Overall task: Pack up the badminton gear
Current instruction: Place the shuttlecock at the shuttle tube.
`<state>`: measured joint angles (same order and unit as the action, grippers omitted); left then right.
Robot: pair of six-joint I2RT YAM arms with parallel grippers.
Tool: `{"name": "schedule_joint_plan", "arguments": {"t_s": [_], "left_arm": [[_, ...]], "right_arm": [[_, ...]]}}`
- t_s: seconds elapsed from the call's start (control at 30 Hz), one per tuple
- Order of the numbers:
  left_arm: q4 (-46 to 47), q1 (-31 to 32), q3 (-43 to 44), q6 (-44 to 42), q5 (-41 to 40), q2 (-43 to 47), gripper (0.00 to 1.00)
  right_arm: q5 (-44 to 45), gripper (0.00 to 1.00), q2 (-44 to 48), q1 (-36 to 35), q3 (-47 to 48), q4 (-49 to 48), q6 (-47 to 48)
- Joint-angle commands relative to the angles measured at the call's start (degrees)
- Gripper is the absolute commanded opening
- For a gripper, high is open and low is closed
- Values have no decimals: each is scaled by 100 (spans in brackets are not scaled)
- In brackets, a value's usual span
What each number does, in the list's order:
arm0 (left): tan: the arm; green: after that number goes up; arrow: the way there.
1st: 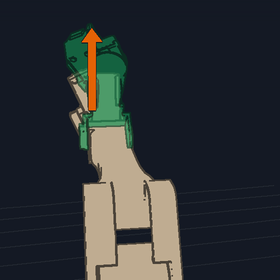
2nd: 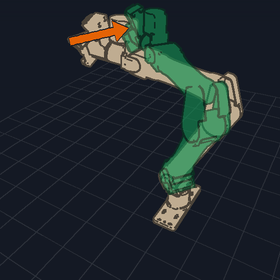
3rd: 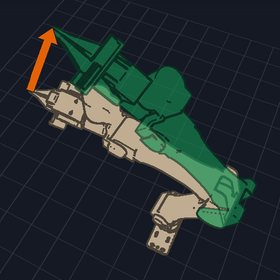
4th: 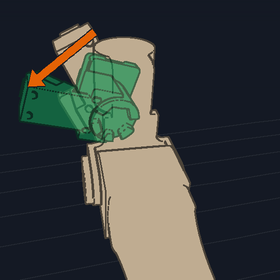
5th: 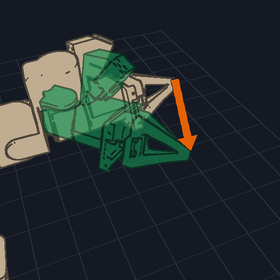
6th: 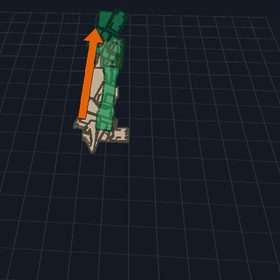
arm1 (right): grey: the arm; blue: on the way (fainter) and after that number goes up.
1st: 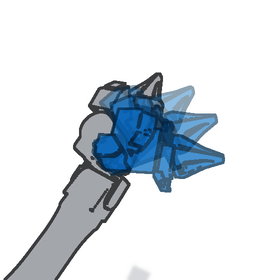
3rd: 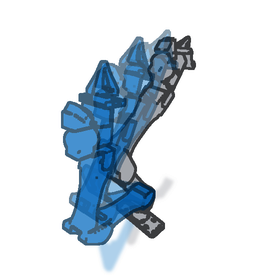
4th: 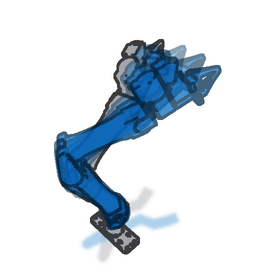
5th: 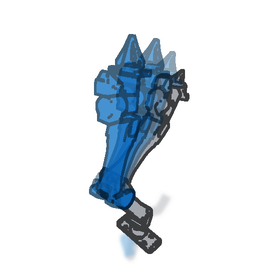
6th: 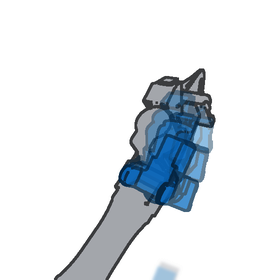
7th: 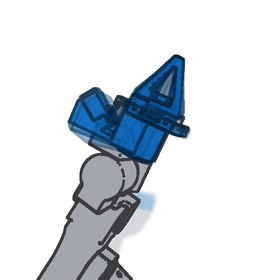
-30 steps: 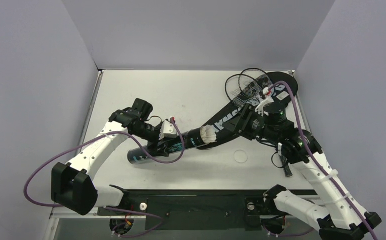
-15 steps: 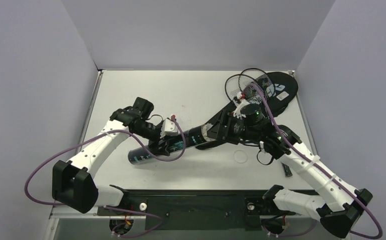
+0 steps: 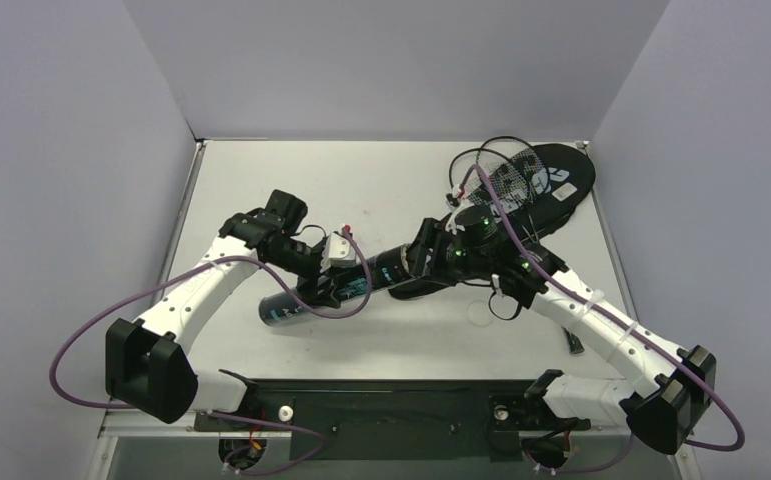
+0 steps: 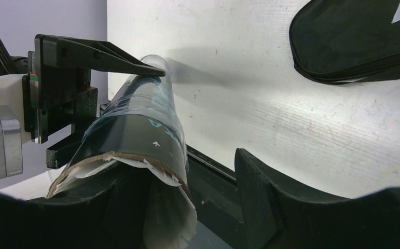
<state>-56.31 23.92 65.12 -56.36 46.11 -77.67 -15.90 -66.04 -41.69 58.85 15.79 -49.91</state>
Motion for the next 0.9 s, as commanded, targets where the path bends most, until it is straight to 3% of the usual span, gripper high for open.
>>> {"name": "schedule_joint_plan", "arguments": {"t_s": [0.0,0.4,0.67,0.87], "left_arm": [[-12,25,347,-15,406,54,8],[-77,34,344,-43,464,116,8],[-90,34,156,-141,369,196,8],[-77,33,162,-132,358,182,8]], "right_arm": [[-27,53,-158,-152,-16,-374,-105],[-40,53,-282,-247,-110,-623,-213],[-591,55,761,956,-135,-108,-110],[-777,55,1065,1119,-170,108,-45]]}}
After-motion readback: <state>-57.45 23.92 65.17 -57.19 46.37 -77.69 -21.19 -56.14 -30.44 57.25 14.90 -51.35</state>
